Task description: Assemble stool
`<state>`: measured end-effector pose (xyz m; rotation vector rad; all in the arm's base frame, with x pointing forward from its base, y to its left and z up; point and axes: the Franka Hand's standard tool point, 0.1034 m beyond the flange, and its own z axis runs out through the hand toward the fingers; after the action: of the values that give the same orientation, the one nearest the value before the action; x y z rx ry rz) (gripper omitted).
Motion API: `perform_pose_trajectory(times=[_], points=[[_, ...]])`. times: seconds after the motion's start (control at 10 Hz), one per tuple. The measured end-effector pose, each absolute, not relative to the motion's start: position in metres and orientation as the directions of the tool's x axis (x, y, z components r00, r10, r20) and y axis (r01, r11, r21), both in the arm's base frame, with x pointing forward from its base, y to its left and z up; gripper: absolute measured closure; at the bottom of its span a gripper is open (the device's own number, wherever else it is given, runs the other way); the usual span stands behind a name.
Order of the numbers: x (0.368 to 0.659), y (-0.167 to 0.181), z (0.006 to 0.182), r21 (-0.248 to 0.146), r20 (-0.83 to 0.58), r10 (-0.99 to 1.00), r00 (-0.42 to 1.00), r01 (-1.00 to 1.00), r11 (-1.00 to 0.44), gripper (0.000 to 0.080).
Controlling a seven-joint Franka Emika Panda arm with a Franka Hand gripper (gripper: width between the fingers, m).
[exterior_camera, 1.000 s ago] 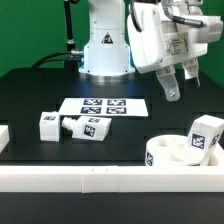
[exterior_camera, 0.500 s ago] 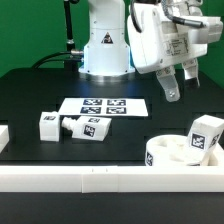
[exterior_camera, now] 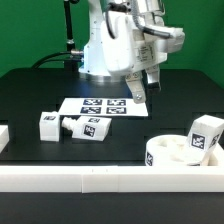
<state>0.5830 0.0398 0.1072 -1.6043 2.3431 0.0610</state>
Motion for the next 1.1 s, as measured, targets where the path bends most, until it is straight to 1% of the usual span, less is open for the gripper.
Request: perform_pose_trajectory(times=[0.1,0.3,0.4,0.5,0.6,0.7,0.8,1.1], points=[[0.5827,0.0398,0.1068,-0.132,-0.269,-0.905,-0.331,-0.917,0.375,0.0151],[0.5825,0.0393,0.1062,-0.191,-0.228,-0.968,-0.105,-0.97,0.15,0.0151],[0.5815,0.0395,0.1054,-0.207,-0.197,-0.98,0.021,-0.978,0.02,0.0151],[0.5804,0.041,0.1046,-0.204,-0.15,-0.971,0.188,-0.966,-0.156,0.0151],[0.5838,0.0436,0.1063,-0.201,-0.086,-0.919,0.384,-0.91,-0.362,0.0151],[0.5872,0.0451,0.1071,-0.201,-0.054,-0.857,0.512,-0.847,-0.493,0.0151],[0.5885,0.0441,0.1068,-0.206,-0.029,-0.791,0.61,-0.779,-0.593,0.0151],[0.5881,0.043,0.1063,-0.205,0.028,-0.599,0.8,-0.582,-0.787,0.0151]])
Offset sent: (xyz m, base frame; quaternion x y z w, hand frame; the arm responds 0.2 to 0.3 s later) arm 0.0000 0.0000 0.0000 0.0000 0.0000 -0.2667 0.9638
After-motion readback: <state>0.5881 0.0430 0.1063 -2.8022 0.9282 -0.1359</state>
